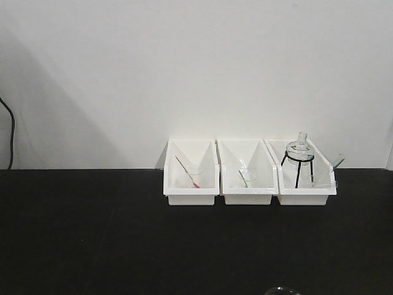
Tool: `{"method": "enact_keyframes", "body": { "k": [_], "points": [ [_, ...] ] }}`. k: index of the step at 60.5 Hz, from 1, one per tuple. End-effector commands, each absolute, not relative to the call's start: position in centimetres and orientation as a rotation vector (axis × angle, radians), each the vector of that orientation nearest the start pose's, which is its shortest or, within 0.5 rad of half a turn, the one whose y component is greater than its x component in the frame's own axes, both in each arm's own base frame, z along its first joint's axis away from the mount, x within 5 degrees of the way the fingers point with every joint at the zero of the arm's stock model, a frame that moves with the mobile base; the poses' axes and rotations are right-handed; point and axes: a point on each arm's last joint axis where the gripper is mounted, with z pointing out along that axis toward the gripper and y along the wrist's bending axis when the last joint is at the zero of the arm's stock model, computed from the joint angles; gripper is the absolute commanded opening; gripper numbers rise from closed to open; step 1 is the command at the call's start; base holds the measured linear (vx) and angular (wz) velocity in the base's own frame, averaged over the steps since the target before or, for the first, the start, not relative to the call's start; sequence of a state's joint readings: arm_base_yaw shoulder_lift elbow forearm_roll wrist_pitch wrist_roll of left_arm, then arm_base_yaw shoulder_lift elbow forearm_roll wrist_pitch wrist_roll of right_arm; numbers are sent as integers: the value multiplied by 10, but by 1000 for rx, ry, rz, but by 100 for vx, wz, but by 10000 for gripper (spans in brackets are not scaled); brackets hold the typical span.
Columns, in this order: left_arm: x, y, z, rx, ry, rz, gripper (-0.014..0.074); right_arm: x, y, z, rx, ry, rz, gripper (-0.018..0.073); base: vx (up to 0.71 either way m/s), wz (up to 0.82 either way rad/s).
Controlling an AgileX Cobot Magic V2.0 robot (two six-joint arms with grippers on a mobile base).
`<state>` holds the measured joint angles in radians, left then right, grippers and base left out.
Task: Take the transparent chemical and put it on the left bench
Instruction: 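Stop the base facing the white trays, pipette still in right gripper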
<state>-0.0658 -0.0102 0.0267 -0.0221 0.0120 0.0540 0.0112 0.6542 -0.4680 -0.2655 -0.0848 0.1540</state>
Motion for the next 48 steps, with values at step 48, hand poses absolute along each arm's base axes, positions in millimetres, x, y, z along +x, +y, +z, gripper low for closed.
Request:
{"method": "enact_keyframes", "body": {
  "k": [48],
  "points": [
    [55,-4,206,64,1429,-35,-3,163,5,341,100,1434,189,-4,1,0]
  ]
}}
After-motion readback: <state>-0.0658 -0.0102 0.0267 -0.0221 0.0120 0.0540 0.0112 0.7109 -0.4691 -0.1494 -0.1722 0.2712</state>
